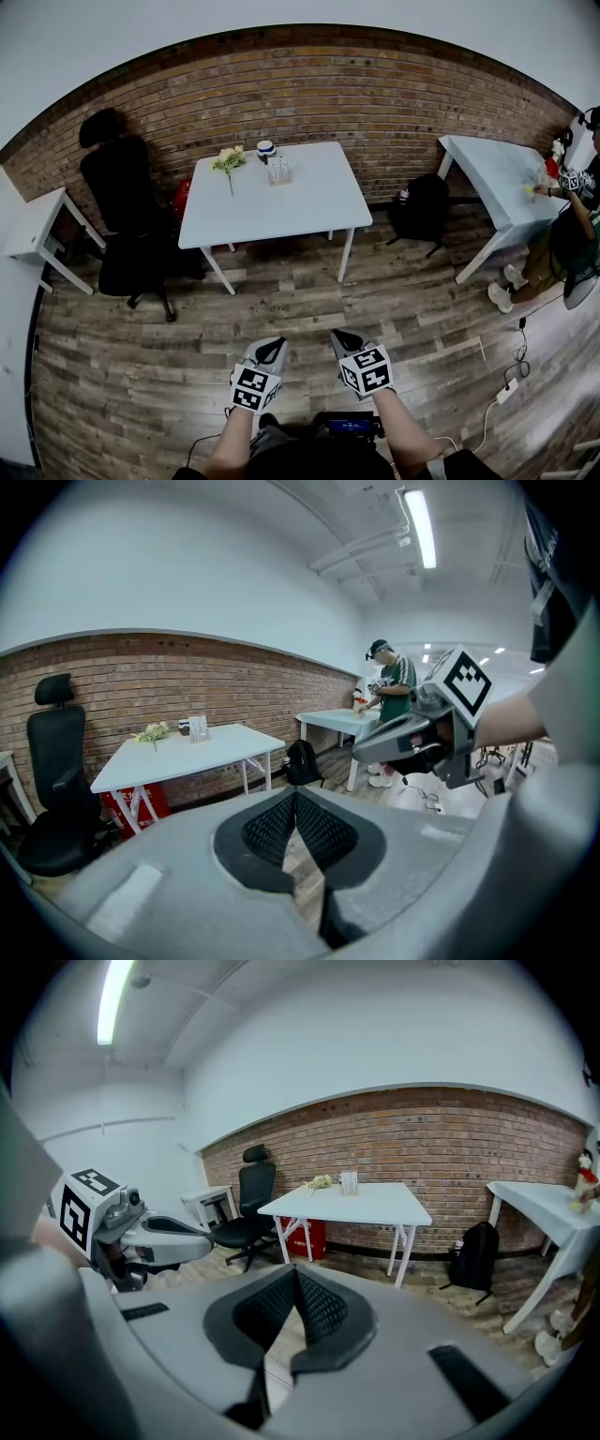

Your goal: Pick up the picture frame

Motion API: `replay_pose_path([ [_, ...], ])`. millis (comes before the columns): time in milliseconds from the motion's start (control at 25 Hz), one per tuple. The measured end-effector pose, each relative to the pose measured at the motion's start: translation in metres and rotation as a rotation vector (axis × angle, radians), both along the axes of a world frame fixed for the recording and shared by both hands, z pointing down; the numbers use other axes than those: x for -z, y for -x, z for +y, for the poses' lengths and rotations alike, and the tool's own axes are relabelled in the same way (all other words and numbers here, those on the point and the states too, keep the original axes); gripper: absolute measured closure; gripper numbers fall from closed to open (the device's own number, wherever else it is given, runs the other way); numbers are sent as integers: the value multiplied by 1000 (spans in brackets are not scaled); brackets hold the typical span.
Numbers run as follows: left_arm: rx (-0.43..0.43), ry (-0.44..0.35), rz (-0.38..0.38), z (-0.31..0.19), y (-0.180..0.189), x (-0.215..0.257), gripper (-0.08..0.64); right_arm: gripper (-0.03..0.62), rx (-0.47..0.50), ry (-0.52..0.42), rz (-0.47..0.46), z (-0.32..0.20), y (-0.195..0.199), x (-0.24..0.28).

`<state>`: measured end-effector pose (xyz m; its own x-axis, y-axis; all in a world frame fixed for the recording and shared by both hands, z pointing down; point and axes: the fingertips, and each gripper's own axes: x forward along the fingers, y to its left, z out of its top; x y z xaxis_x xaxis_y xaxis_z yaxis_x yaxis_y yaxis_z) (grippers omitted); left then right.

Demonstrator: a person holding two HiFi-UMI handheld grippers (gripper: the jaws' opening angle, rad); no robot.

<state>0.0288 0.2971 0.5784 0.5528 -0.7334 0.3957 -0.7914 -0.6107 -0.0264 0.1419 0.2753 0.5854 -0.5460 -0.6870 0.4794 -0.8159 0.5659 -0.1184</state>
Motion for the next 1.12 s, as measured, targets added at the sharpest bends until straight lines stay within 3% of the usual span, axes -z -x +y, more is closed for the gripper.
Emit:
replay_pose_path([
  [440, 58, 47, -4, -12, 4, -19, 548, 584, 34, 46, -6, -16, -4, -18],
  [760, 13, 47, 3, -65, 11, -25, 548, 584, -7, 47, 7, -65, 2, -21],
  [1120, -31, 40, 21, -143, 58, -13, 548, 583, -46, 45, 20, -137, 50, -12],
])
